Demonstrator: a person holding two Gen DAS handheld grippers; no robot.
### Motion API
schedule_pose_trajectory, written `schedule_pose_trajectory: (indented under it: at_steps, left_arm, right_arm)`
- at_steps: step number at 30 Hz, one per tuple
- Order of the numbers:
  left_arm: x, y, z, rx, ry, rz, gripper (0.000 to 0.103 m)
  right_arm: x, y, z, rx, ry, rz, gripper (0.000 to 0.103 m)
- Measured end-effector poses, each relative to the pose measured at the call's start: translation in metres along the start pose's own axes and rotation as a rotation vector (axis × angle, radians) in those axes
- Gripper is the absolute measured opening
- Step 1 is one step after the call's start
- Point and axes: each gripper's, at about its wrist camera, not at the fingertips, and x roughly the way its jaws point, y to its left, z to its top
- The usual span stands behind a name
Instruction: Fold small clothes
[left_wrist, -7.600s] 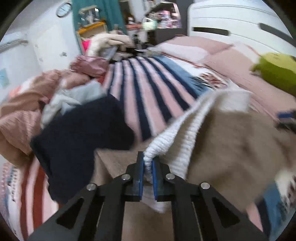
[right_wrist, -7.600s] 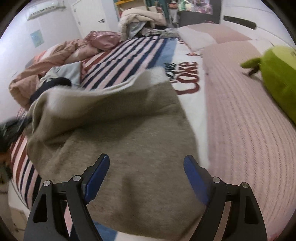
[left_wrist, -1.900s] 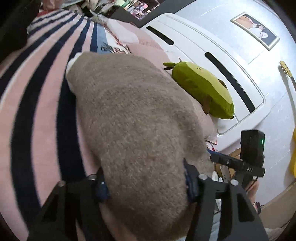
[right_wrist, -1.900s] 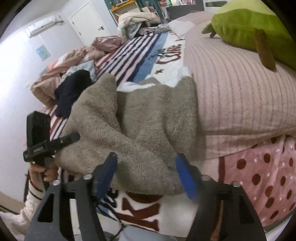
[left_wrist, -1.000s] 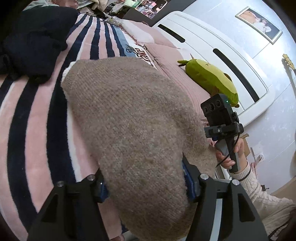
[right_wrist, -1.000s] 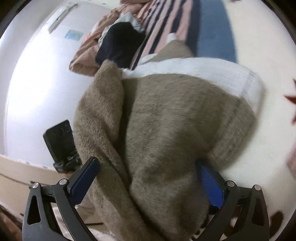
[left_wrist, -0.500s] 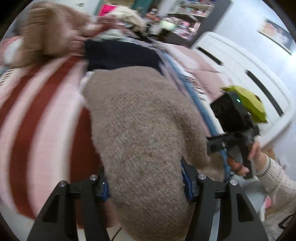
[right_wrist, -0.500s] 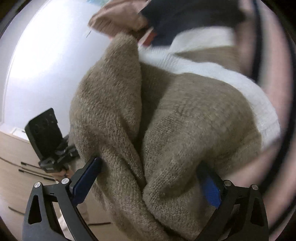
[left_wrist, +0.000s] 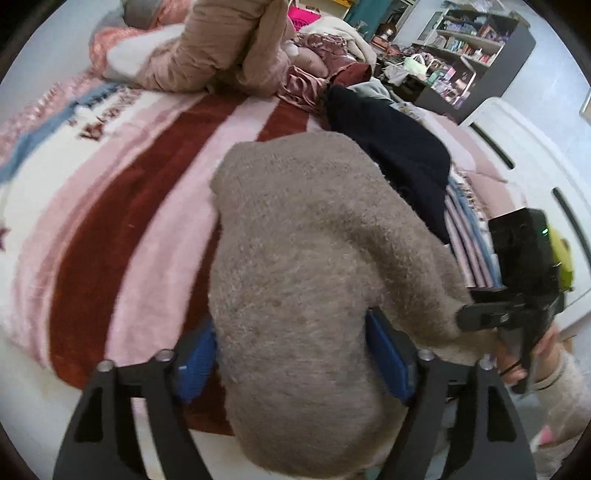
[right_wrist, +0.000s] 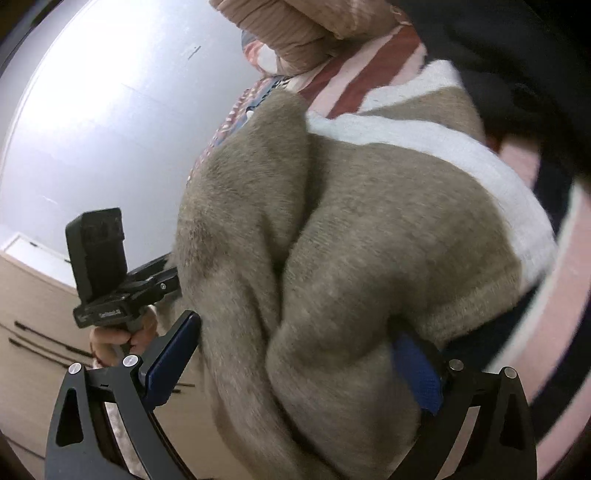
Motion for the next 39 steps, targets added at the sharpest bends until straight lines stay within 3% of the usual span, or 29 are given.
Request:
schedule_pose_trajectory:
  at_steps: [2, 5, 8, 12, 15, 18, 23, 27, 29, 32, 34, 36, 39]
  left_arm:
    - [-0.006, -0.004, 0.000, 0.012, -0.009, 0.054, 0.076]
    - [-0.024, -0.012, -0.002, 0.012, -0.045, 0.078, 0.075]
    - [-0.036, -0.019, -0.003, 0.003, -0.062, 0.090, 0.075]
    - [-0.043, -0.043, -0.011, 0.025, -0.052, 0.169, 0.075]
    - [-0.054, -0.071, -0.018, 0.053, -0.090, 0.168, 0.075]
    - [-0.060, -0.104, -0.023, 0.066, -0.128, 0.216, 0.075]
    - [-0.055, -0.183, -0.033, 0.138, -0.236, 0.175, 0.075]
    - [-0.050, -0.250, -0.046, 0.218, -0.349, 0.147, 0.076]
    - [-0.046, -0.291, -0.055, 0.248, -0.434, 0.111, 0.082]
    - [-0.041, -0.346, -0.068, 0.318, -0.552, 0.107, 0.101]
    - [-0.038, -0.376, -0.075, 0.345, -0.625, 0.144, 0.102]
    - [-0.031, -0.407, -0.080, 0.351, -0.653, 0.169, 0.102]
    - [-0.025, -0.430, -0.084, 0.369, -0.665, 0.136, 0.102]
  right_arm:
    - [-0.020, -0.015, -0.008, 0.012, -0.007, -0.004, 0.099]
    - [-0.042, -0.023, -0.017, -0.003, -0.029, -0.033, 0.099]
    - [-0.057, -0.021, -0.020, -0.004, -0.041, -0.045, 0.099]
    - [-0.080, -0.016, -0.023, -0.039, -0.061, -0.069, 0.099]
    - [-0.089, 0.001, -0.028, -0.050, -0.082, -0.101, 0.099]
    - [-0.107, 0.008, -0.046, -0.070, -0.115, -0.155, 0.099]
    - [-0.156, 0.006, -0.089, -0.123, -0.209, -0.288, 0.099]
    - [-0.219, -0.004, -0.145, -0.125, -0.343, -0.489, 0.099]
    - [-0.258, -0.008, -0.176, -0.130, -0.445, -0.557, 0.099]
    - [-0.310, -0.008, -0.215, -0.166, -0.634, -0.674, 0.100]
    - [-0.339, -0.008, -0.242, -0.230, -0.784, -0.764, 0.103]
    - [-0.354, -0.006, -0.259, -0.280, -0.872, -0.856, 0.103]
    - [-0.366, -0.004, -0.270, -0.331, -0.936, -0.939, 0.103]
